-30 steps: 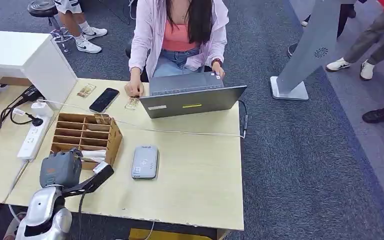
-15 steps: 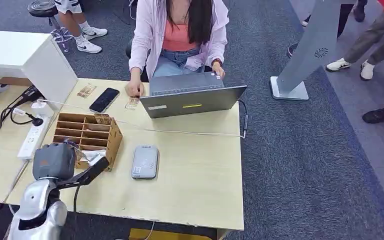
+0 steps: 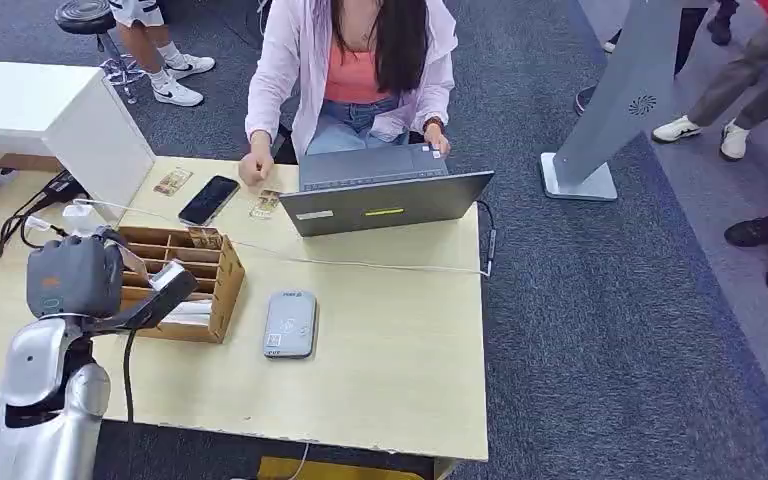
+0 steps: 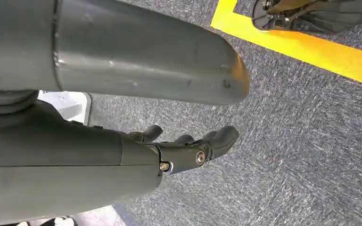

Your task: Pass the card to the sensor for recognition and then transmit it.

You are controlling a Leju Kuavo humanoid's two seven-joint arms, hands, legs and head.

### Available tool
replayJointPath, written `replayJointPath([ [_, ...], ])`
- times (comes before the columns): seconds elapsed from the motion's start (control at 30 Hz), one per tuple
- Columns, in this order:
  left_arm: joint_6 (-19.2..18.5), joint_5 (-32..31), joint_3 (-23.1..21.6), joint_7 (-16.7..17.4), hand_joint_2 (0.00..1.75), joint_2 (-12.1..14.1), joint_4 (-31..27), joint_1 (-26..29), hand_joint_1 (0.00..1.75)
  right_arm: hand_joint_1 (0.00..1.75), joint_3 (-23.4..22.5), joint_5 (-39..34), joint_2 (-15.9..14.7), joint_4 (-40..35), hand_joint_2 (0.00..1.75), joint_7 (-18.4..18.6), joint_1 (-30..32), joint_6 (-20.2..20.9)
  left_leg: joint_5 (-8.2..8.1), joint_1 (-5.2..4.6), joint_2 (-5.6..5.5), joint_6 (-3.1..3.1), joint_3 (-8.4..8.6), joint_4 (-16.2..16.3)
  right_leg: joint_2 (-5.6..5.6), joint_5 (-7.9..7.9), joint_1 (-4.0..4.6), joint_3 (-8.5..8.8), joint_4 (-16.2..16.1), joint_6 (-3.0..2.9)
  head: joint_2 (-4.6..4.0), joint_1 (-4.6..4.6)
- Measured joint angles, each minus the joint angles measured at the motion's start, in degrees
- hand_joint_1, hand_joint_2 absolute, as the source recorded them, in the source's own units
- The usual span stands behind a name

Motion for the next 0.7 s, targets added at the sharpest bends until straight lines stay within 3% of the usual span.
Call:
replayJointPath([
  [0.5,0.0,0.0,0.0,0.0,1.75,0.0,-0.5,-0.8,1.75,0.0,0.0,0.1,0.0,0.0,0.0,0.0,0.0,0.0,0.0,0.0,0.0,0.0,0.0,0.0,0.0,0.0,0.0,0.0,0.0,0.0,0.0,0.0],
  [0.7,-0.9,-1.7,0.0,1.6,1.75,0.5,0.6,-6.0,1.75,0.0,0.2,2.1,0.0,0.0,0.0,0.4,-0.2,0.4,0.02,0.0,-0.01,0.01,-0.01,0.0,-0.02,0.01,0.0,0.0,0.0,-0.01,0.0,0.0],
])
